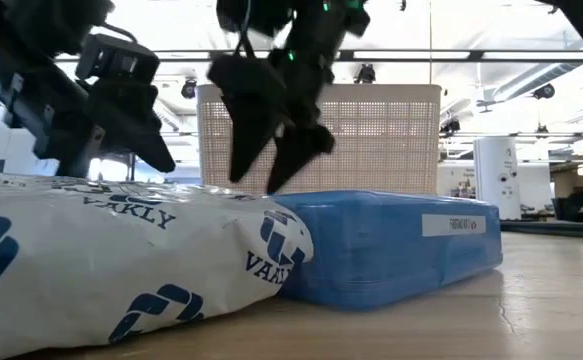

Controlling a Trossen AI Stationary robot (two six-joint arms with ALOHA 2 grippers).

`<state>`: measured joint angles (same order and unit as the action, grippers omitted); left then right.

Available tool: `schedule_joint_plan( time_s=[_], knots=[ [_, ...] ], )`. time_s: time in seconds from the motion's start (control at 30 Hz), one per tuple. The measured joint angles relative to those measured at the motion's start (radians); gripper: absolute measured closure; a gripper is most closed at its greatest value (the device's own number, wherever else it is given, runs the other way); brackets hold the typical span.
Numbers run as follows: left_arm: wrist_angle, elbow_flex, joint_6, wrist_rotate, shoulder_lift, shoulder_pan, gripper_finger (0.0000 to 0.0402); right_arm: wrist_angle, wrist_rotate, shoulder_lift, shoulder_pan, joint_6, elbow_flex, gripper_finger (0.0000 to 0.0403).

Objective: Pick & place medical supplies in basket/bin
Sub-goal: Put the red medicine box into the white bin

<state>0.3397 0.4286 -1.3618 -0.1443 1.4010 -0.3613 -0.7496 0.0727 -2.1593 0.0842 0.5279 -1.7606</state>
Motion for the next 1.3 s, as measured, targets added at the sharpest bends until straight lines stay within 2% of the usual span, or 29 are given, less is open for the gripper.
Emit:
schedule_joint_plan(
  time_s=[0.1, 0.27, 0.47, 0.6, 0.73, 0.97, 1.1, 1.3],
  knots=[
    [0.000, 0.000, -0.058, -0.064, 0.000, -0.035, 0.0080, 0.012, -0.051, 0.000, -0.020, 0.040, 0.045, 0.0076],
    [0.001, -0.001, -0.122, -0.142, 0.007, -0.044, 0.0080, 0.172, -0.151, 0.000, -0.037, 0.139, 0.162, 0.0076],
    [0.023, -0.002, -0.190, -0.155, 0.062, -0.044, 0.0080, 0.332, -0.177, 0.000, -0.039, 0.267, 0.250, 0.0076],
    [0.131, -0.002, -0.226, -0.165, 0.135, -0.044, 0.0080, 0.394, -0.191, 0.005, -0.038, 0.307, 0.288, 0.0076],
    [0.246, 0.002, -0.217, -0.174, 0.213, -0.044, 0.0080, 0.419, -0.218, 0.007, -0.037, 0.315, 0.306, 0.0076],
    [0.244, 0.038, -0.251, -0.183, 0.292, -0.044, 0.0080, 0.421, -0.249, 0.006, -0.032, 0.299, 0.307, 0.0076],
    [0.223, 0.048, -0.257, -0.186, 0.293, -0.042, 0.0080, 0.447, -0.281, 0.002, -0.026, 0.276, 0.307, 0.0076],
    [0.228, 0.059, -0.219, -0.259, 0.256, -0.045, 0.0080, 0.483, -0.328, 0.000, -0.018, 0.262, 0.308, 0.0076]
  ],
)
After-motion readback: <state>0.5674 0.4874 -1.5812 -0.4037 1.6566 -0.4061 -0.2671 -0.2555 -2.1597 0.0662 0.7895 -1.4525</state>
